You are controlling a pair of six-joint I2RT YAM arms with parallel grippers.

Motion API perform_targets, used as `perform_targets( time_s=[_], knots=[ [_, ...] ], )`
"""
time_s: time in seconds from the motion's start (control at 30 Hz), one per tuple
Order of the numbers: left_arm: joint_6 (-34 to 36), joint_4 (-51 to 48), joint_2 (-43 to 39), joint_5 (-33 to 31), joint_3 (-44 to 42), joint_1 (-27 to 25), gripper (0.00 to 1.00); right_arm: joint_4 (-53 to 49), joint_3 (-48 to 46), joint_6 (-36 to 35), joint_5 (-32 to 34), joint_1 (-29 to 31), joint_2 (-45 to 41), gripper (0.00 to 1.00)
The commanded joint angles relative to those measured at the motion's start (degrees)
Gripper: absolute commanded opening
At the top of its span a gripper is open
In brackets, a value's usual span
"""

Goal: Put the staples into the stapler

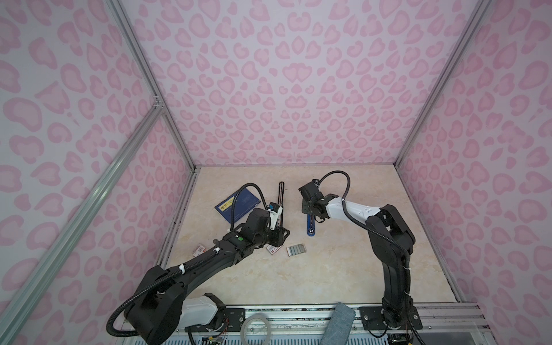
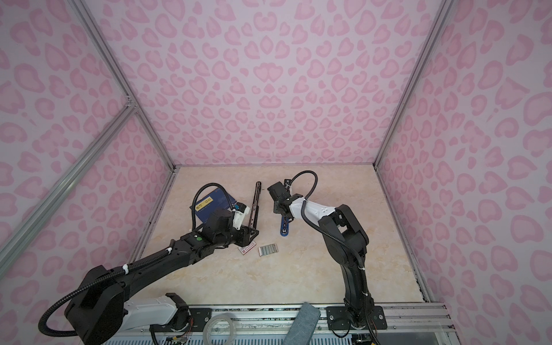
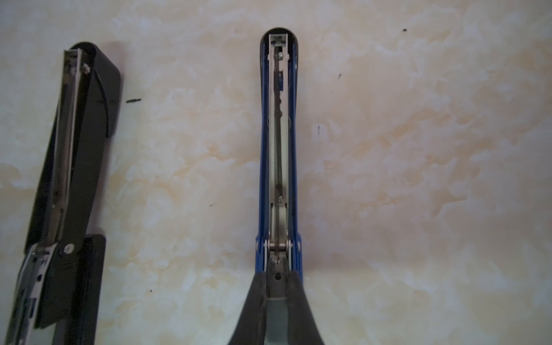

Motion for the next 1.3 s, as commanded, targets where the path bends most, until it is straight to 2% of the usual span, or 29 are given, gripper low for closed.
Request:
perform_targets(
  time_s=[0.0, 0.13, 0.23, 0.3, 0.47, 0.9, 1.27],
  knots=[
    [-0.2, 1.1, -0.4, 0.3, -0.2, 0.0, 0.49, -0.1, -0.4, 0.3, 1.1, 0.1, 0.5, 0.10],
    [-0.2, 1.1, -0.6, 0.2, -0.3, 0.0, 0.49, -0.1, -0.4, 0.5, 1.1, 0.3, 0.5, 0.13],
    [-0.2, 1.1, -0.6, 0.2, -0.4, 0.0, 0.49, -0.7, 0.1, 0.4, 1.3, 0.4, 0.1, 0.26],
    [-0.4, 1.1, -0.7, 0.0, -0.4, 0.0, 0.49, -0.9, 0.2, 0.3, 1.4, 0.5, -0.4, 0.30],
    [-0.5, 1.1, -0.9, 0.0, -0.3, 0.0, 0.49, -3.8, 2.7, -0.4, 1.9, 0.5, -0.6, 0.33],
    [-0.6, 0.3, -1.2, 0.1, 0.2, 0.0, 0.49, -6.6, 9.8, -3.4, -6.1, -1.4, 5.2, 0.47],
    [-0.4, 0.1, -0.7, 0.2, 0.4, 0.0, 0.49, -7.3, 10.9, -4.1, -8.2, -2.3, 6.9, 0.48]
  ],
)
